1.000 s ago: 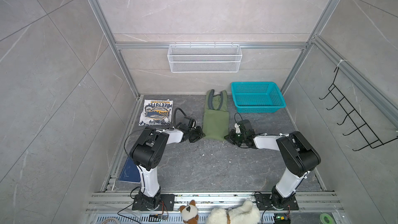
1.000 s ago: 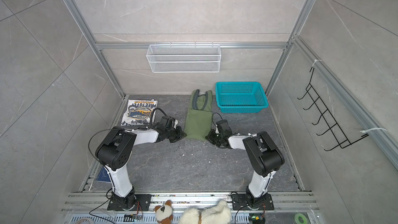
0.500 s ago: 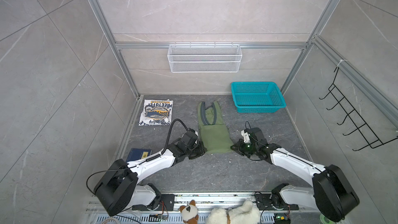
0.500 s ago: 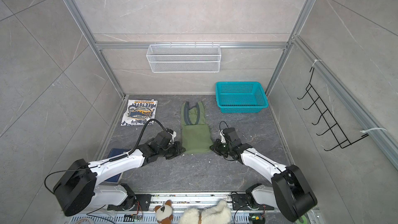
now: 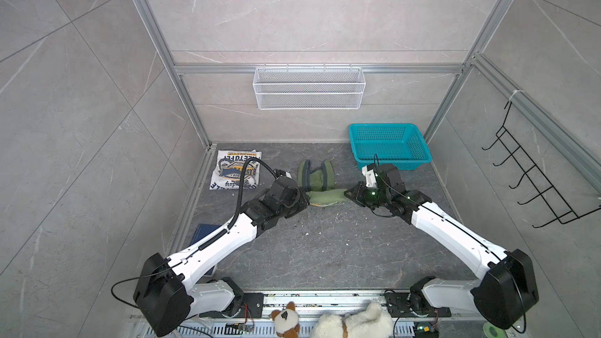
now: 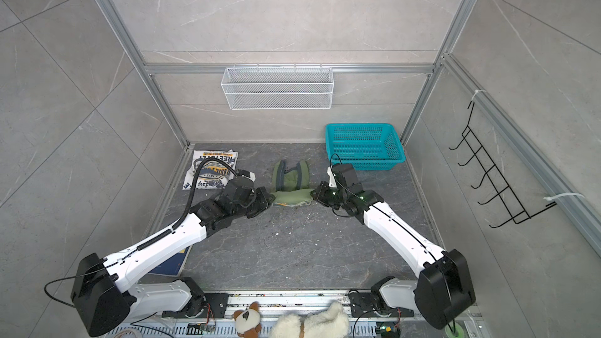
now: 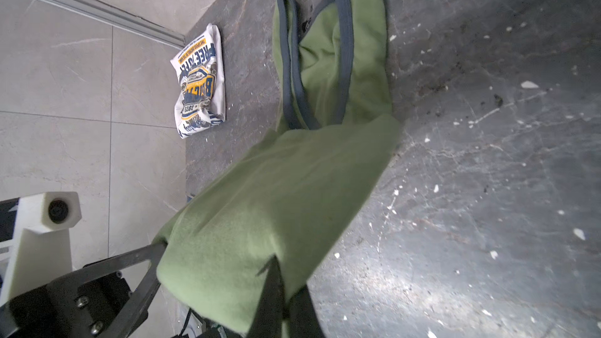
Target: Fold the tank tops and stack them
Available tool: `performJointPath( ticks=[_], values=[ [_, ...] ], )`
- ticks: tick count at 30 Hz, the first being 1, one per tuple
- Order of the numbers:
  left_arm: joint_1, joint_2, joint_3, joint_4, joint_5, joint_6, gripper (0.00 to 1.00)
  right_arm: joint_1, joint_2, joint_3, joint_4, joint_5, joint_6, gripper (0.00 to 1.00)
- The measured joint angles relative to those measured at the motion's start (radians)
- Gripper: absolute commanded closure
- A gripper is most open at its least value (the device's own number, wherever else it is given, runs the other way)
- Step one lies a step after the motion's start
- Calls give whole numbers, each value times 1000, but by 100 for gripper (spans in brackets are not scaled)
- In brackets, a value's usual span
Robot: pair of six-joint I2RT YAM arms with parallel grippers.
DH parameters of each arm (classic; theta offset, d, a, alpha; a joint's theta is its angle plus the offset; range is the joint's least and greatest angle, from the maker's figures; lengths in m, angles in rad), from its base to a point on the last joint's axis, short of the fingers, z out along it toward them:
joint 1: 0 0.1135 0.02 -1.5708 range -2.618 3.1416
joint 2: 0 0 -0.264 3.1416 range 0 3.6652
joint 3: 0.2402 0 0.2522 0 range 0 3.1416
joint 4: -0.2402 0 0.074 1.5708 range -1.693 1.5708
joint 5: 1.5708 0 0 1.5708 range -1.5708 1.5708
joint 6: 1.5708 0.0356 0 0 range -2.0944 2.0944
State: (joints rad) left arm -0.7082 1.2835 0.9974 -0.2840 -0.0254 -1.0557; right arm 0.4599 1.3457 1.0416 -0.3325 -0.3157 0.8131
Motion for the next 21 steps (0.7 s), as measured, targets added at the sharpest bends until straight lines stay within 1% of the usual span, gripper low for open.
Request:
performJointPath(
  ticks=[7,15,19,21],
  values=[
    [112,152,119,-25,11,16,92,-3,175,192,-29,30,-37,100],
    [241,352,293,-18,118,39,93,-41,380,377,-34,32,-59,100],
    [276,455,381,-20,171,51,92,-70,482,455,-34,24,-70,100],
    [289,510,428,-22,190,60,89,-83,532,498,-35,21,-74,100]
  ],
)
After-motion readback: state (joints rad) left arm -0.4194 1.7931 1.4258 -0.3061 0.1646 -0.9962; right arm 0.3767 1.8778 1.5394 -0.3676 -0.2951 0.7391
